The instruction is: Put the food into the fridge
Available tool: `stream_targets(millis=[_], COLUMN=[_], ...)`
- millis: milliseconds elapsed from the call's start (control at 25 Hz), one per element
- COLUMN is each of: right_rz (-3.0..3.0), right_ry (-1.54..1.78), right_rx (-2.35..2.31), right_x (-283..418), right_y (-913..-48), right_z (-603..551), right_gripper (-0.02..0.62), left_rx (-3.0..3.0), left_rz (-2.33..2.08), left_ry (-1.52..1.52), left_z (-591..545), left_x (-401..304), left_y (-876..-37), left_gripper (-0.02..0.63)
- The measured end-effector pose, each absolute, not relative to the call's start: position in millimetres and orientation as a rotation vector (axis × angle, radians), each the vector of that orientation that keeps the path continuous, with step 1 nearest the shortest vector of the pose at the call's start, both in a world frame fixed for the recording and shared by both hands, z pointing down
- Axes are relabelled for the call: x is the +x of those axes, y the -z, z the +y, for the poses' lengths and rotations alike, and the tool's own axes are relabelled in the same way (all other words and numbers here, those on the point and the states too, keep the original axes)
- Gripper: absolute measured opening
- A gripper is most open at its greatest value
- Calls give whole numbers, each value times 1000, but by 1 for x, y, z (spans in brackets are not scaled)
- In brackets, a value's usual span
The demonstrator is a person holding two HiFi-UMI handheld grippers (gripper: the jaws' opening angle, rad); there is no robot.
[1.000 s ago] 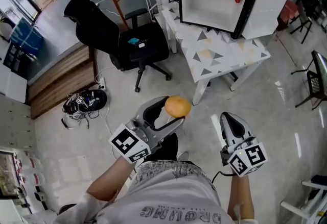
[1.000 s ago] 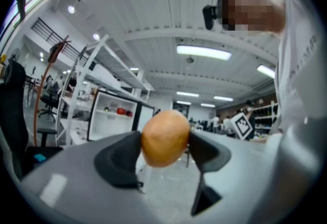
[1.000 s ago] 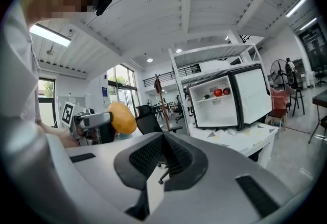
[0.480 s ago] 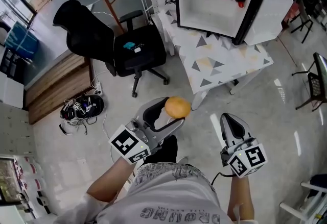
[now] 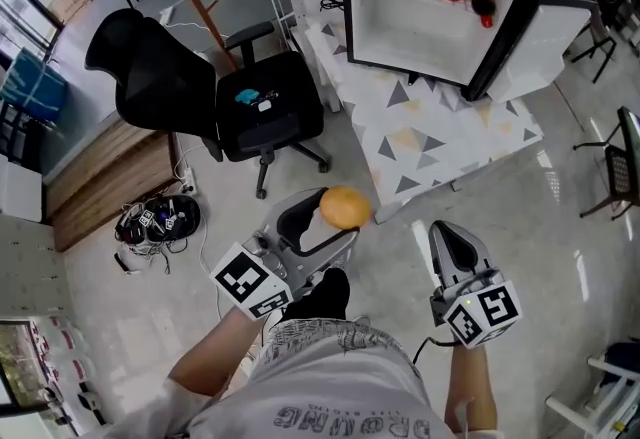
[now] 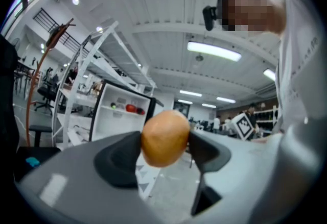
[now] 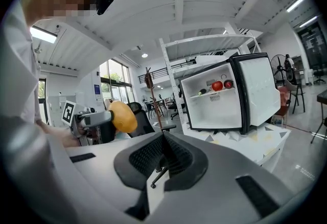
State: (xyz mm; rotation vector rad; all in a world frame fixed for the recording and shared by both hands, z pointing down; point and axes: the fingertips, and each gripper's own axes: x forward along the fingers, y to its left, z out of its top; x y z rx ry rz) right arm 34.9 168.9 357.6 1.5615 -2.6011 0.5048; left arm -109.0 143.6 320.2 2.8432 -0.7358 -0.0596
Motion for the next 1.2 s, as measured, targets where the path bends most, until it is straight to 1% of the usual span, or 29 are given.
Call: stream_targets(millis=[800,1200], right_rz=[-2525,-2512], right_ry=[-537,-543], right_rx=[1626,1665], right_x=[18,13], right_y=[-356,-354], right_z=[34,-10], right_gripper=[2,2], left_rx=[2831,2836], left_rz=[-639,-605], left_ry=[40,31], left_z=[-2,-48], left_x=[-124,-129], left_y=[-323,-323], left_gripper=[301,301])
